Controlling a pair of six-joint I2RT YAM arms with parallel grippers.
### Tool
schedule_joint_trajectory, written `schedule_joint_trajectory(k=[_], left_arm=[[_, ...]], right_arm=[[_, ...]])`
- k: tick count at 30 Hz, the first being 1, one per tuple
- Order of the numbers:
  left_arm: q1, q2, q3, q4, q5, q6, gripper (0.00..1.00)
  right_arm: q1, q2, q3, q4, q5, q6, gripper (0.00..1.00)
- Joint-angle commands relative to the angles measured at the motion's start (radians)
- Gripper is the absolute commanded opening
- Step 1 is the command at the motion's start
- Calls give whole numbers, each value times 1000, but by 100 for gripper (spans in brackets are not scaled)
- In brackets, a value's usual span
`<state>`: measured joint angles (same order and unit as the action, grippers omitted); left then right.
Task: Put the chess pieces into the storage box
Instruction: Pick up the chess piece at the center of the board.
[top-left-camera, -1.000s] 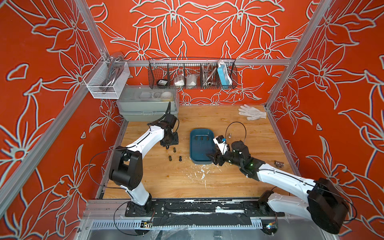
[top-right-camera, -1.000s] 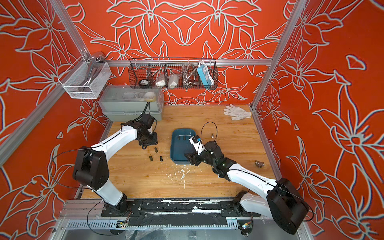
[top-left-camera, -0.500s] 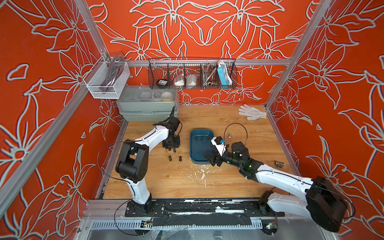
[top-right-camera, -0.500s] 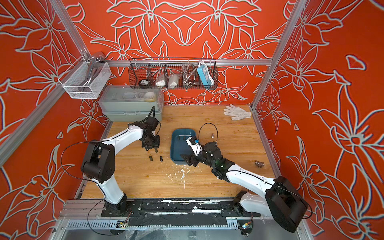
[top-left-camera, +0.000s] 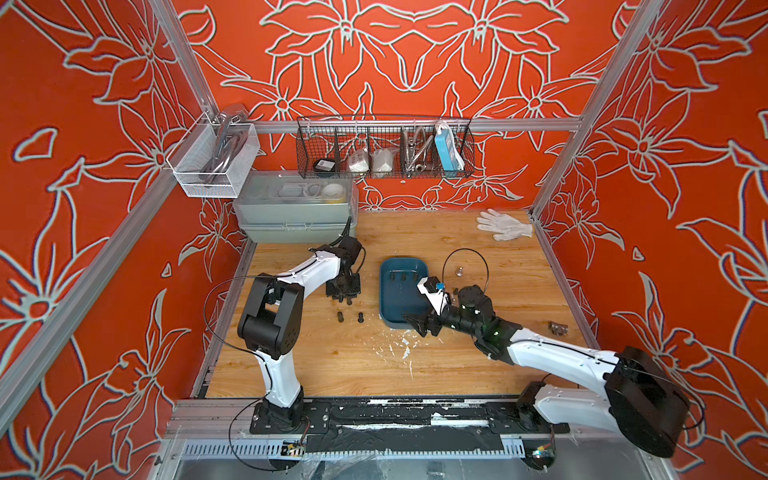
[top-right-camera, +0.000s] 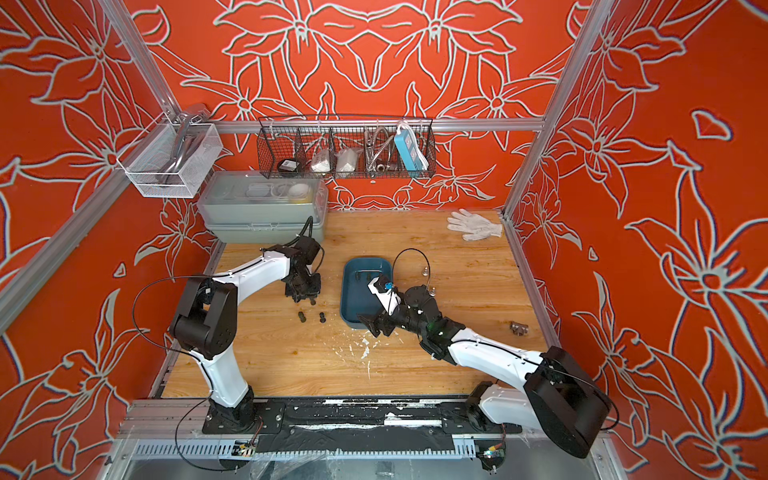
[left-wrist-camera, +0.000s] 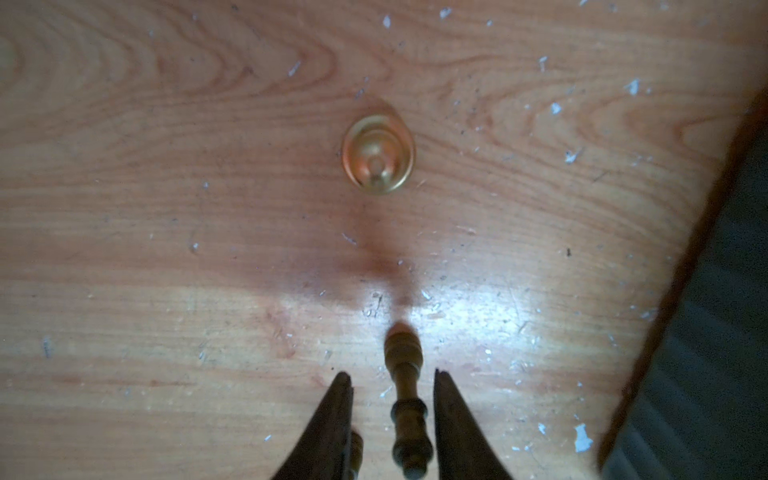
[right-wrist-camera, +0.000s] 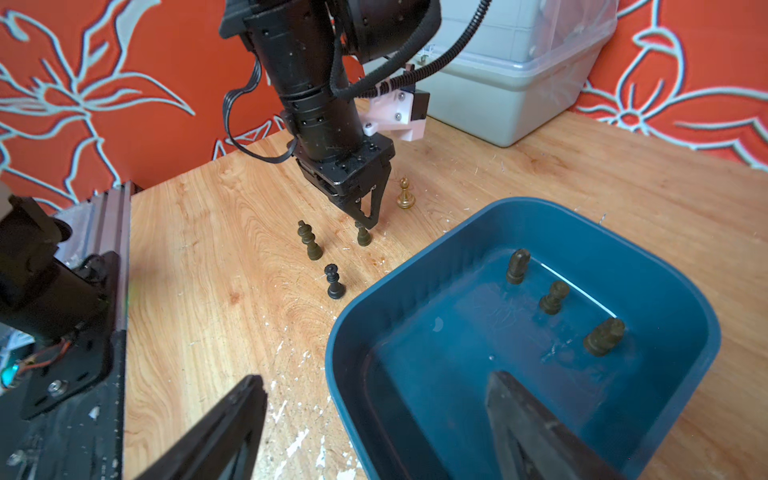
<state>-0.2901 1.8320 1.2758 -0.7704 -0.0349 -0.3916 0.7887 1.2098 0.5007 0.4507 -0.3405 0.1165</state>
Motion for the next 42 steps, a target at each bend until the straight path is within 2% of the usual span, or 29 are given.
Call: schedule_joint_trajectory(k=[1, 5, 8, 15, 20, 25, 30, 42], left_arm=[[-4, 20, 4, -3, -17, 8, 29], [-4, 28, 7, 0, -22, 10, 28], [-4, 34, 8, 3, -19, 14, 23], [-4, 28, 4, 2, -24, 10, 21], [-4, 25, -1, 0, -25, 8, 20], [-4, 36, -4, 2, -27, 7, 26], [-4, 34, -5, 5, -30, 7, 23], [-4, 45, -14, 14, -23, 6, 24]], right_arm=[[13, 2, -12, 28, 19, -12, 92], [19, 0, -10, 23, 26, -18, 96], [22, 0, -11, 22, 31, -19, 97], [27, 2, -5, 11, 48, -17, 97], [27, 1, -2, 4, 69, -11, 97], [28, 4, 2, -3, 74, -11, 97], [28, 5, 5, -5, 81, -8, 97], [27, 9, 9, -15, 92, -7, 96]])
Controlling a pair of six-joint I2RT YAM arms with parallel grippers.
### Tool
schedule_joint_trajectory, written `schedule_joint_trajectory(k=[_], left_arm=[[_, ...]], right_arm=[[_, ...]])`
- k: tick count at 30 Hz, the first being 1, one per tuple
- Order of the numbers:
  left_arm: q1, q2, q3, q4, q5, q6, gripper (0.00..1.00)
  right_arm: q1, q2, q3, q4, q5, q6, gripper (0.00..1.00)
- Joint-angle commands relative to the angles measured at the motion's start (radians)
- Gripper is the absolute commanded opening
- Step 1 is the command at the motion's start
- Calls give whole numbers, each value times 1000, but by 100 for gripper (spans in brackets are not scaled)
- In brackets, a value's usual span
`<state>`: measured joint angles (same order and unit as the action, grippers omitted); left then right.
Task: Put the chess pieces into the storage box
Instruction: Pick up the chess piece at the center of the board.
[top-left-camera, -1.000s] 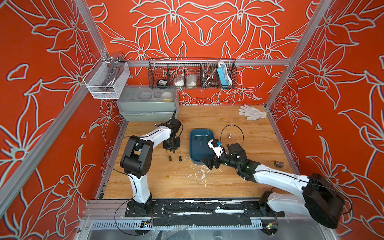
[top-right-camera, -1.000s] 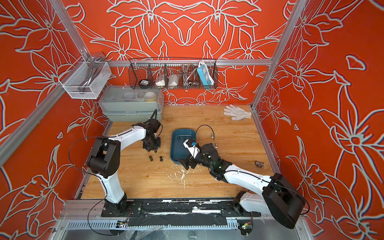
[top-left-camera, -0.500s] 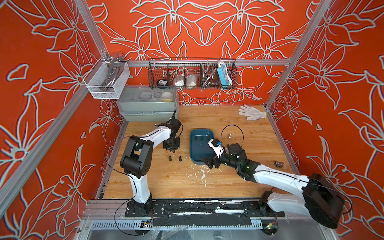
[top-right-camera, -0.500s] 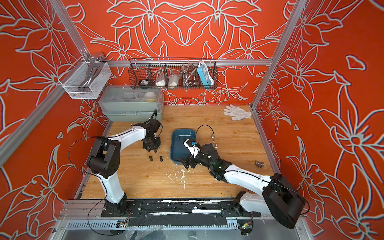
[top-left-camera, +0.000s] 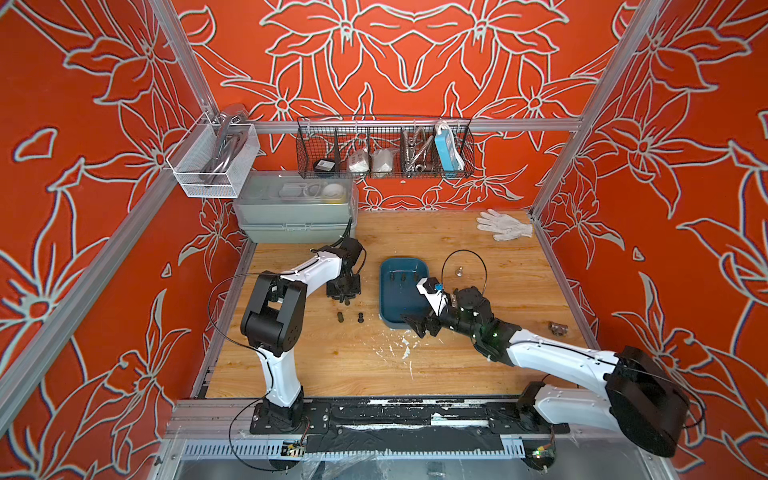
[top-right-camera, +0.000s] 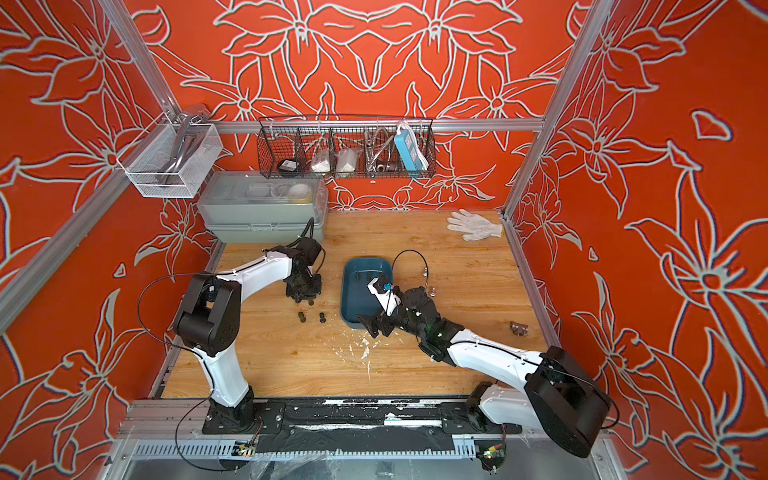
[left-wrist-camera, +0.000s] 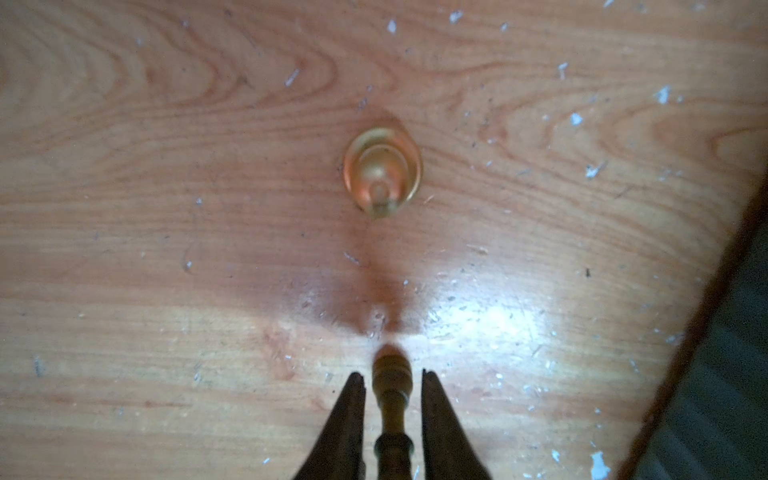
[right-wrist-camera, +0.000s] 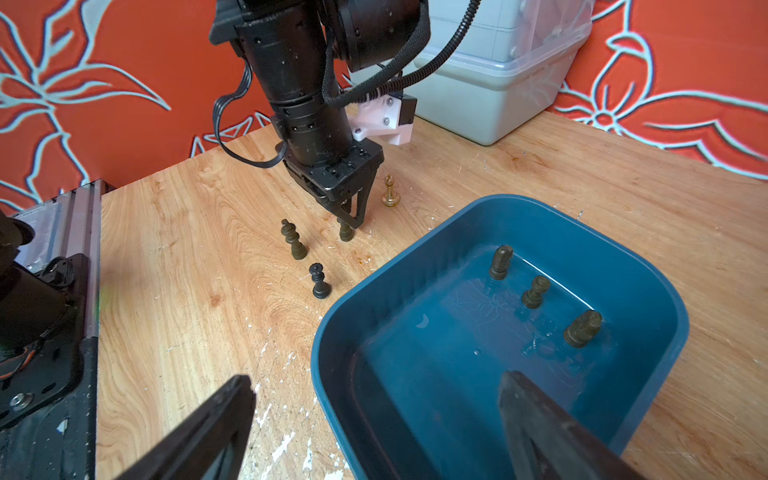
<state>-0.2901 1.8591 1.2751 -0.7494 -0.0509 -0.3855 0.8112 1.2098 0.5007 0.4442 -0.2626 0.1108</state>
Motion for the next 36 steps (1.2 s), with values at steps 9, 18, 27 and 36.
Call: schedule_joint_trajectory(k=[9, 18, 27, 36], left_arm=[[-4, 21, -19, -4, -22, -6, 24], [-4, 14, -17, -4, -26, -4, 14], [-4, -7, -13, -10, -30, 2, 13], [-14, -49, 2, -34, -30, 1, 13]], right_arm=[[6, 10, 9, -9, 16, -1, 96], [7, 15, 11, -9, 20, 2, 96], [6, 15, 10, -7, 43, 5, 96], [8, 7, 6, -4, 69, 9, 96]])
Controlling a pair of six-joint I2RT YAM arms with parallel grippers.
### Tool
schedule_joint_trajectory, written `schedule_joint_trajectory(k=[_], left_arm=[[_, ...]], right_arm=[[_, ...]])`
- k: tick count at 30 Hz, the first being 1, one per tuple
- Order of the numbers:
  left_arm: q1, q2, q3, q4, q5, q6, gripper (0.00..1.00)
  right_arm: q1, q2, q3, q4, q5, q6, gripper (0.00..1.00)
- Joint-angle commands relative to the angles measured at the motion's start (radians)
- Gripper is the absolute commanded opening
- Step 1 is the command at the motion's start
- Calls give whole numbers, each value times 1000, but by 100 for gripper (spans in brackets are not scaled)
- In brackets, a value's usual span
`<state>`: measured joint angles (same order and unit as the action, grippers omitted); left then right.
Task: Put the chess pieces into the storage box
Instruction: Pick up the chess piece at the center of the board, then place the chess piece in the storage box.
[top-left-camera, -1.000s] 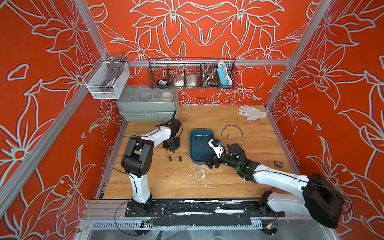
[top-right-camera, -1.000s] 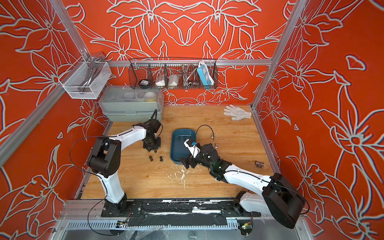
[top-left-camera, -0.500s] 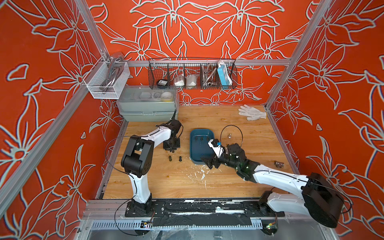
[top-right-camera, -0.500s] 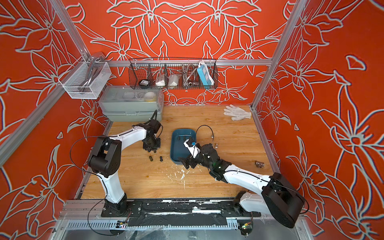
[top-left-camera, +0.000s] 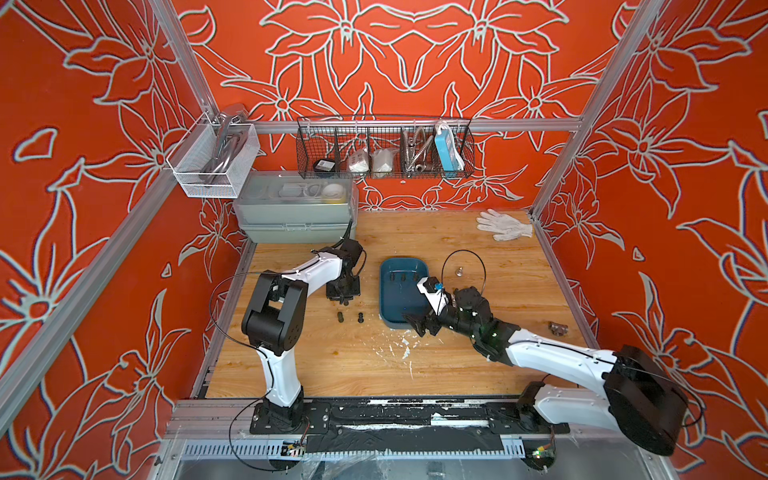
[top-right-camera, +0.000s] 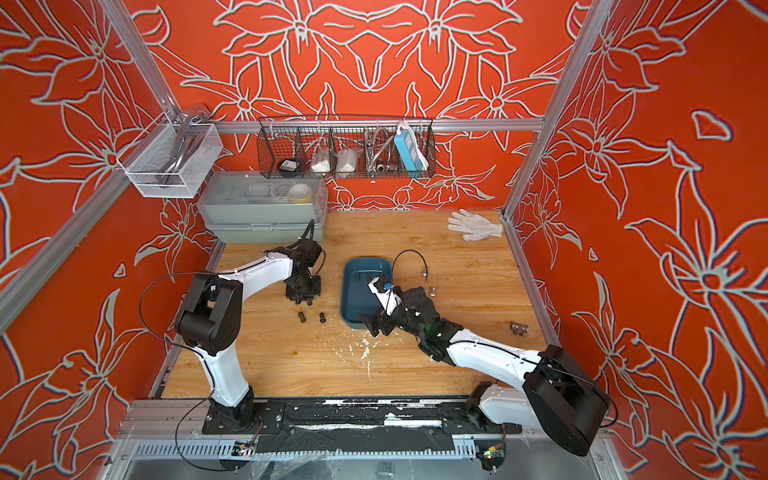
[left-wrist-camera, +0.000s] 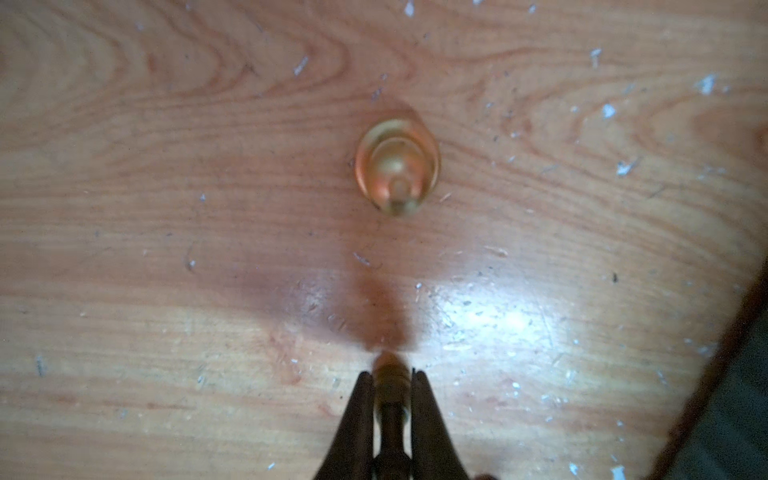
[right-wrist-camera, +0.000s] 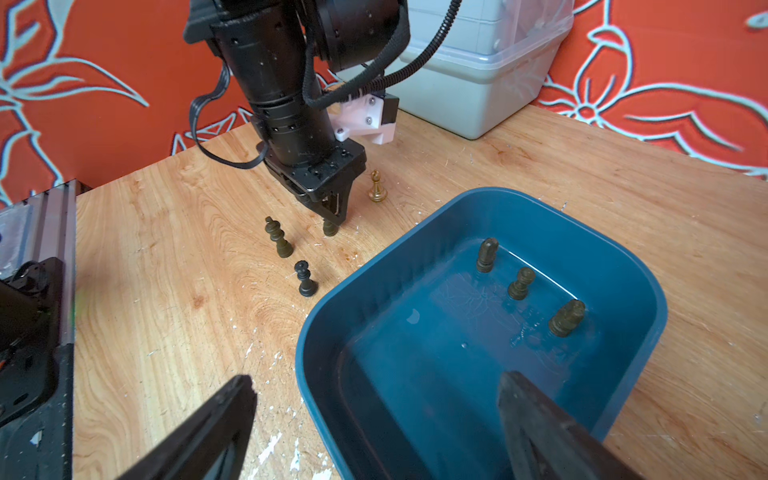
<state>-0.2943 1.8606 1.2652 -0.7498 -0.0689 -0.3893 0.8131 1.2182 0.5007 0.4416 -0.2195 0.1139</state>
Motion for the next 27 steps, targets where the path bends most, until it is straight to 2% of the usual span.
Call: schedule_joint_trajectory(k=[1, 12, 19, 27], left_arm=[[-14, -55, 18, -41, -15, 4, 13], [-94, -120, 99, -121, -55, -13, 13], [-180, -128, 223, -180, -61, -22, 14], [-283, -45, 369, -197, -54, -23, 14]], right_arm=[[4, -3, 4, -1, 29, 6, 96], [5, -48, -18, 2, 94, 16, 96], [4, -119, -59, 16, 228, 36, 95], [2, -191, -106, 31, 380, 51, 95]])
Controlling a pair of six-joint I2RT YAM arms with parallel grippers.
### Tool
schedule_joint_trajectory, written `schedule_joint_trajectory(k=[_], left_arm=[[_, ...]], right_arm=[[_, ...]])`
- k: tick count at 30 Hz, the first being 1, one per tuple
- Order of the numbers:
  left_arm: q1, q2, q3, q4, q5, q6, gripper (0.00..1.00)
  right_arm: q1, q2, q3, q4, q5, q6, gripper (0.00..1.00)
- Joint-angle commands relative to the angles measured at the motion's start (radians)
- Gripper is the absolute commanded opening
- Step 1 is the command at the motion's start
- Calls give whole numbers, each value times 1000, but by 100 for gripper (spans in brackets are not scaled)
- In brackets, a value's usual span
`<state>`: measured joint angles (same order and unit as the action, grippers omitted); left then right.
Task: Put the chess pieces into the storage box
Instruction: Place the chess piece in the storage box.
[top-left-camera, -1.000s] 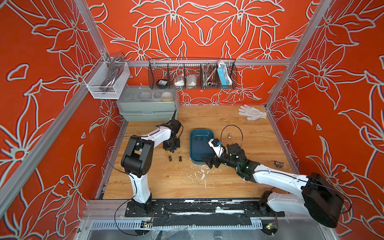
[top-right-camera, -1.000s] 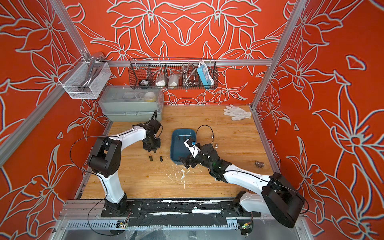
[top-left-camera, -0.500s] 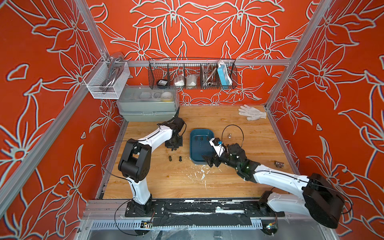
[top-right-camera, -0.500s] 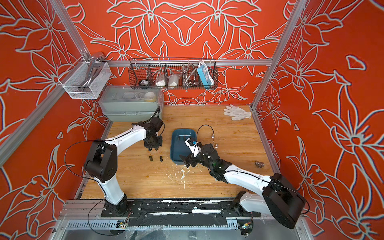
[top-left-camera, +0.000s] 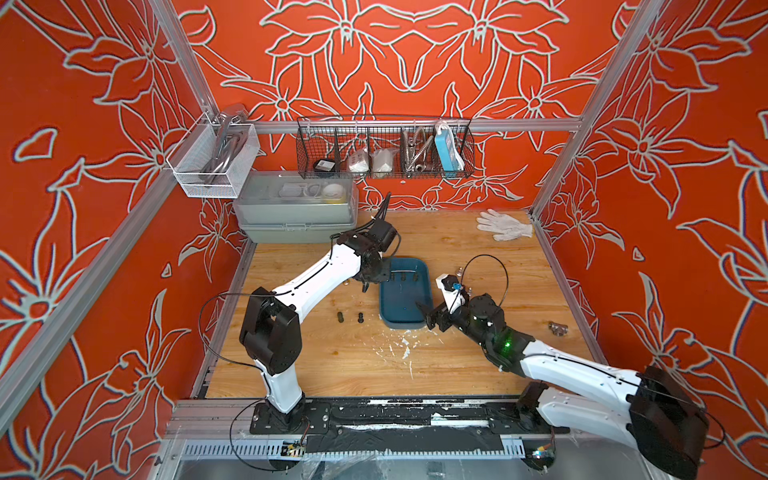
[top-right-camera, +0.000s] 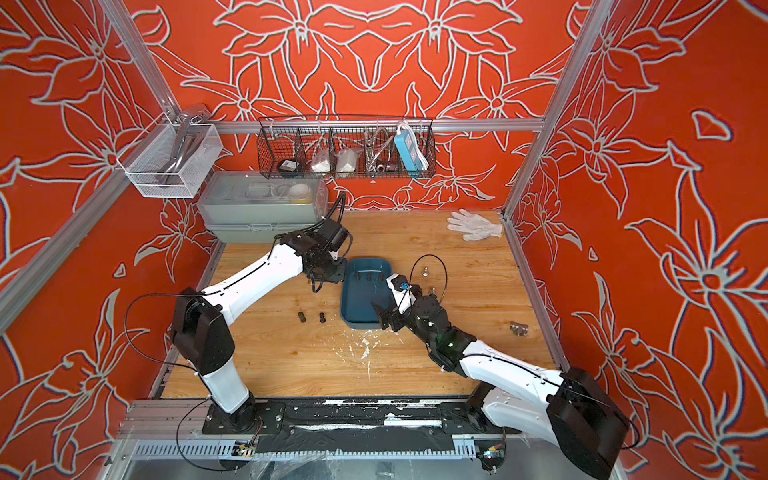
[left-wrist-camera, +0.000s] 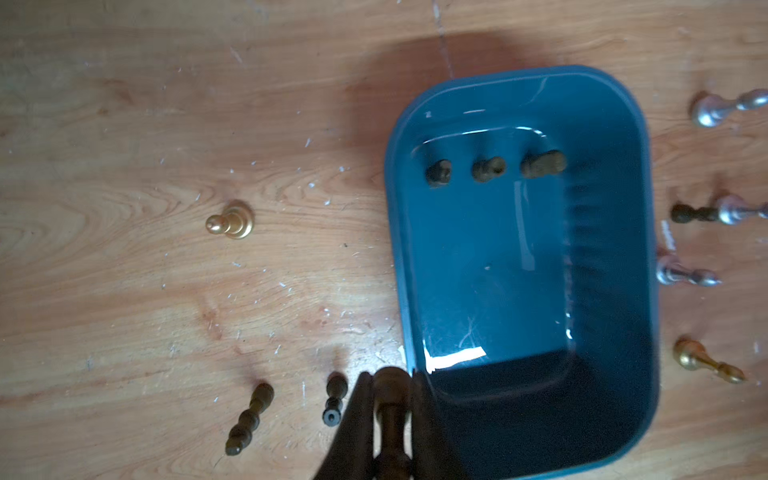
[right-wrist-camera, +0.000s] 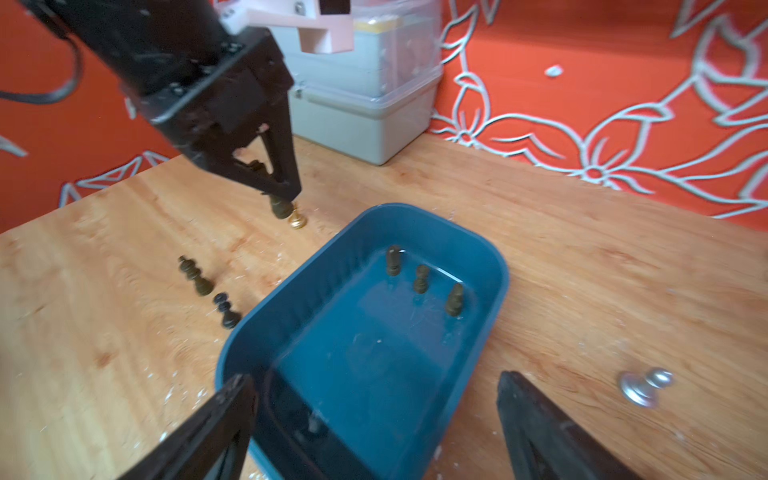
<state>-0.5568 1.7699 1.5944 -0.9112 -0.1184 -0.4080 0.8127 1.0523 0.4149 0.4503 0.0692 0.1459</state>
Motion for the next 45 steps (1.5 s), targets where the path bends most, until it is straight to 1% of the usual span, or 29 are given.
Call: schedule_joint_trajectory(k=[1, 8, 16, 21, 28, 31, 45], left_arm=[[-28, 64, 54, -35, -4, -3, 14], [-61, 198, 140, -30, 2, 14, 14], [-61, 302, 164, 17, -25, 12, 14], [-60, 329, 151, 55, -64, 10, 14], [-60, 375, 165, 84, -70, 10, 14], [-60, 395, 182, 71, -70, 12, 14], [-58, 426, 177, 90, -96, 15, 15]], right_arm=[[1, -31, -23, 20, 104, 20, 95], [0, -52, -34, 17, 151, 24, 95], [-1, -56, -35, 18, 158, 27, 95], [-4, -58, -38, 19, 153, 30, 95], [-5, -60, -39, 23, 156, 29, 95], [-5, -59, -42, 26, 156, 31, 95], [-6, -73, -48, 30, 150, 31, 95]])
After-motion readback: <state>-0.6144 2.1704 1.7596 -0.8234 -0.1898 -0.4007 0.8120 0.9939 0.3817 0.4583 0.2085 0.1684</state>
